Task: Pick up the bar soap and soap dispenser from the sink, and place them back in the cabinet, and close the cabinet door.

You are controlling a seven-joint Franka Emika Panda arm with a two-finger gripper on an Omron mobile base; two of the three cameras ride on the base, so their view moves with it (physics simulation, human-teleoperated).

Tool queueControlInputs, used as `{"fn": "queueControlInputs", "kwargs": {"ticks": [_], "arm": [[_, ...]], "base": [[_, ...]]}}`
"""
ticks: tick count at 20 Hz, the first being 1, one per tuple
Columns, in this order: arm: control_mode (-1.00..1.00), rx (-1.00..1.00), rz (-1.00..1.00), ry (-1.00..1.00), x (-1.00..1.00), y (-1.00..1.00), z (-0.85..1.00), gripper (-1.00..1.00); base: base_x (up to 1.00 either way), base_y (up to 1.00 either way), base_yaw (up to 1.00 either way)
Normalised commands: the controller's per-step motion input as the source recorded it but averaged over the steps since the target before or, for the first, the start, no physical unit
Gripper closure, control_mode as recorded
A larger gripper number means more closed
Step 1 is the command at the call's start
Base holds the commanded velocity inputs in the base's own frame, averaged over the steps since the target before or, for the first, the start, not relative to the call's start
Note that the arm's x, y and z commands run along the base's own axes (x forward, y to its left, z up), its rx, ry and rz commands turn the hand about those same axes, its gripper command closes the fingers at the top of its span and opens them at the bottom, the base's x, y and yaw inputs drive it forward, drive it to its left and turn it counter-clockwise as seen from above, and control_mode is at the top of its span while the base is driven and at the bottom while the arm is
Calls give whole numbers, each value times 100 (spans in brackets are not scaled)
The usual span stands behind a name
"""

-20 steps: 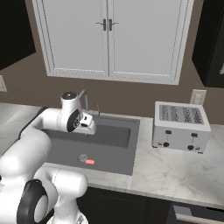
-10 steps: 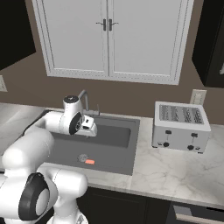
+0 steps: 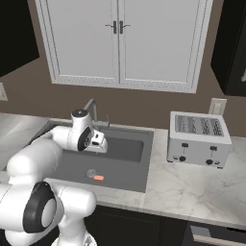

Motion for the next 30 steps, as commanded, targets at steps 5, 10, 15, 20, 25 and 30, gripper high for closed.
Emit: {"fn": "queueControlInputs", "kwargs": {"ticks": [5, 10, 15, 20, 25, 30], "arm": [[-100, 0, 0, 0, 5, 0, -17, -100], [-100, 0, 0, 0, 3, 0, -17, -100], [-100, 0, 0, 0, 3, 0, -15, -100], [-100, 0, 0, 0, 3, 0, -13, -100], [-100, 0, 0, 0, 10, 0, -13, -100], [-100, 0, 0, 0, 13, 0, -14, -100]], "base": [[0, 0, 0], [0, 0, 0], [0, 0, 0], [0, 0, 0], [0, 0, 0], [0, 0, 0]]}}
